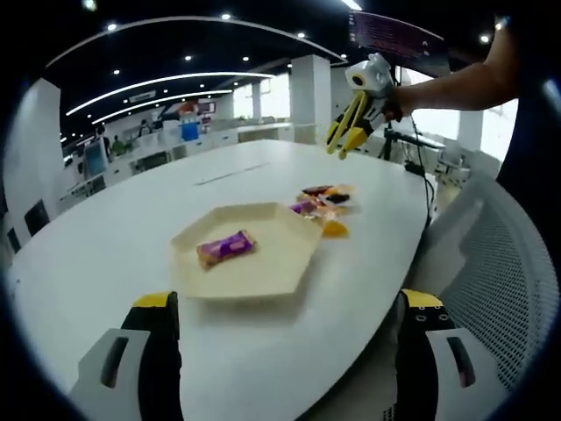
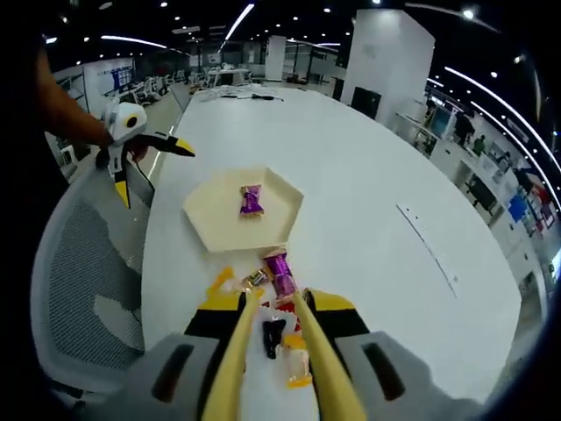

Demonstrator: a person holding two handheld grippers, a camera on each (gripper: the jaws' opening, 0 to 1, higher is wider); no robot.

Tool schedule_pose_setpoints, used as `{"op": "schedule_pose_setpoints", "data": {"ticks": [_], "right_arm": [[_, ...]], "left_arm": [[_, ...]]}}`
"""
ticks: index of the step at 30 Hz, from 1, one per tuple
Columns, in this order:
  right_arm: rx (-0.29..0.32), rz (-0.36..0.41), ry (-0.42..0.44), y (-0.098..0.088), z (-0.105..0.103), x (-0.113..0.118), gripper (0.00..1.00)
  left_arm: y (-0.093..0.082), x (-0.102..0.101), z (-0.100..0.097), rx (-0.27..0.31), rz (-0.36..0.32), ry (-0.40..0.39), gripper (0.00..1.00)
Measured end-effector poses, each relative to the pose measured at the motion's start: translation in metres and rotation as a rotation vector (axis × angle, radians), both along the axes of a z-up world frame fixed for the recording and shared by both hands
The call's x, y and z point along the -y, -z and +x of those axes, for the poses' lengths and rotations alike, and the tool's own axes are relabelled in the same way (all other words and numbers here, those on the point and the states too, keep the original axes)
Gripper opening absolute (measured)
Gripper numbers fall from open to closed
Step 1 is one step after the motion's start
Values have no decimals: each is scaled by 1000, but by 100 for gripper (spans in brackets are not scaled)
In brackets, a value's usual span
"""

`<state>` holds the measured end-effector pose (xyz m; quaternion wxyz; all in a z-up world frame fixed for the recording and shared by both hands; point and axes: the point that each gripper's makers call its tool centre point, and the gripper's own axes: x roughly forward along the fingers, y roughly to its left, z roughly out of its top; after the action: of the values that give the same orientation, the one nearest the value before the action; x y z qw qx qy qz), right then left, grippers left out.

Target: Place the target food into the container with the food tongs after gripping and lifting it, then release it inside without dropping or visibly crushing the food.

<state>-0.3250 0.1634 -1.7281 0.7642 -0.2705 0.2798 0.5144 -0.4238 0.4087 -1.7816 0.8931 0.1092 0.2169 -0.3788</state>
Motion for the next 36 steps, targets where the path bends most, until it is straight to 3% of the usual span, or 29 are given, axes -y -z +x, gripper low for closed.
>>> {"op": "schedule_pose_setpoints", "data": {"ticks": [15,24,36], "right_arm": [[-12,3,4,21,0,15,27],[-32,-14,-6,54,1,16,26],[-62,-48,-13,81,-2,17,26]], "left_arm": [[1,-2,3,-31,-23,-24,100],[4,-2,1,-38,-9,-26,100],[3,-5,3,-27,-4,-37,100]]}}
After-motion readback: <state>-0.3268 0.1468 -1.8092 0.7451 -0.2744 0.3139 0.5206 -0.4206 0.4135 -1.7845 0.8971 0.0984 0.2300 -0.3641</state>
